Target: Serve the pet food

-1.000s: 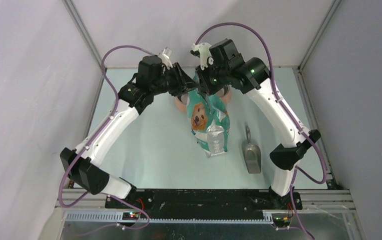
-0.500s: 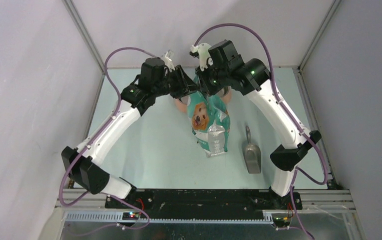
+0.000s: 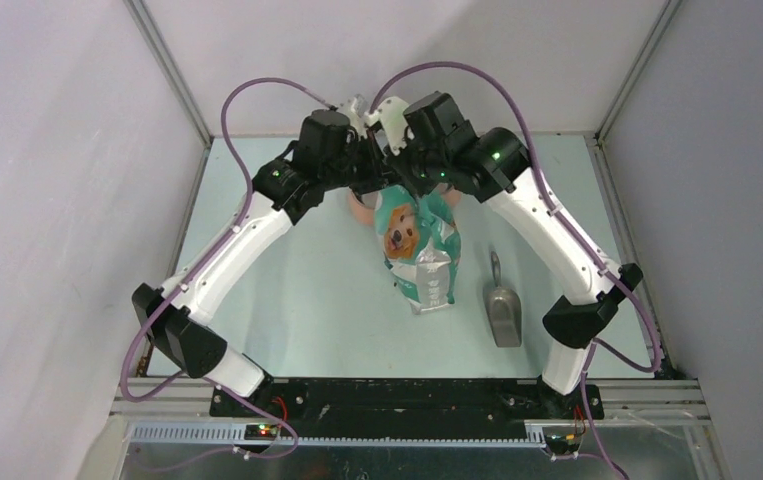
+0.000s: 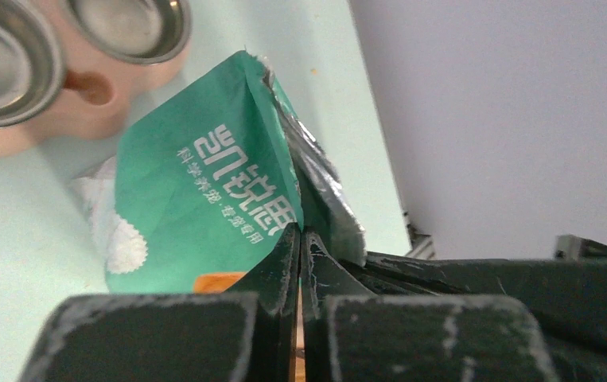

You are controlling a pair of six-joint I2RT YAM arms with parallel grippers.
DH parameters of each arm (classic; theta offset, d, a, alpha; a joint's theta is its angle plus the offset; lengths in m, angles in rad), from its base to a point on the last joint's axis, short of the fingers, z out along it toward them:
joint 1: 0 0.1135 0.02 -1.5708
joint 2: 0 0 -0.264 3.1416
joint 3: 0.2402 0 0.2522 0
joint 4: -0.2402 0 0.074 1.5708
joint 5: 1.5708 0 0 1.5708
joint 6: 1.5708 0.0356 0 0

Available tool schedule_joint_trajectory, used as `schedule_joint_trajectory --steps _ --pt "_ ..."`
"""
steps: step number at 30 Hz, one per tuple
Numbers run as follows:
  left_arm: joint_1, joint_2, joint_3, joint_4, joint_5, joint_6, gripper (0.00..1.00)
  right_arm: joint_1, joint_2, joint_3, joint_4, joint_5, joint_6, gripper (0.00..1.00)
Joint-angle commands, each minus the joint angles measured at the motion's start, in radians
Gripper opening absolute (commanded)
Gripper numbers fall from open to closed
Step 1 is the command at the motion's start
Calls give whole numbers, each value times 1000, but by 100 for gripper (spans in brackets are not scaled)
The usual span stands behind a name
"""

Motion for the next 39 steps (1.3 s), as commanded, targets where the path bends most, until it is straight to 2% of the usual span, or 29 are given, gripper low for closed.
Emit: schedule_joint_trajectory --steps 1,5,9,12,16,18,19,21,26,29,31,32,33,34,35,37,39 --pt "-4 2 4 -233 -191 100 0 27 -66 -42 106 234 -208 0" --pt "14 -11 -26 -271 -255 98 0 31 -75 -62 168 328 -297 0" --pt "28 -22 -15 -262 -264 95 0 28 -75 -61 201 349 -310 0" --pt "29 -46 14 -222 -220 99 0 20 -69 -41 193 336 -281 0" --pt "32 -84 60 -138 -110 99 0 -17 -53 8 148 235 -153 0" --pt "32 -94 70 -100 -58 107 0 -29 -32 28 115 161 -118 15" --pt "32 -95 72 -81 -31 109 0 -34 -17 31 99 152 -109 26" --pt "32 -97 78 -70 -9 116 0 -35 4 35 82 133 -97 36" --pt "32 -103 77 -54 8 126 0 -37 45 49 65 127 -88 40" --pt "33 -97 83 -45 9 129 0 -46 61 57 55 120 -82 37" --pt "32 -86 89 -38 7 128 4 -54 62 55 47 108 -60 24" --pt "31 -75 94 -38 0 126 10 -56 61 55 44 102 -55 14" --pt "31 -68 98 -45 -30 127 26 -57 58 56 43 100 -45 10" --pt "31 -52 108 -55 -54 128 33 -58 52 56 43 96 -42 2" --pt "34 -44 117 -68 -95 125 44 -58 50 57 44 93 -37 0" --pt "38 -17 121 -61 -95 119 50 -56 41 57 44 84 -31 0" --pt "41 7 117 -37 -59 99 50 -52 33 56 44 82 -24 0"
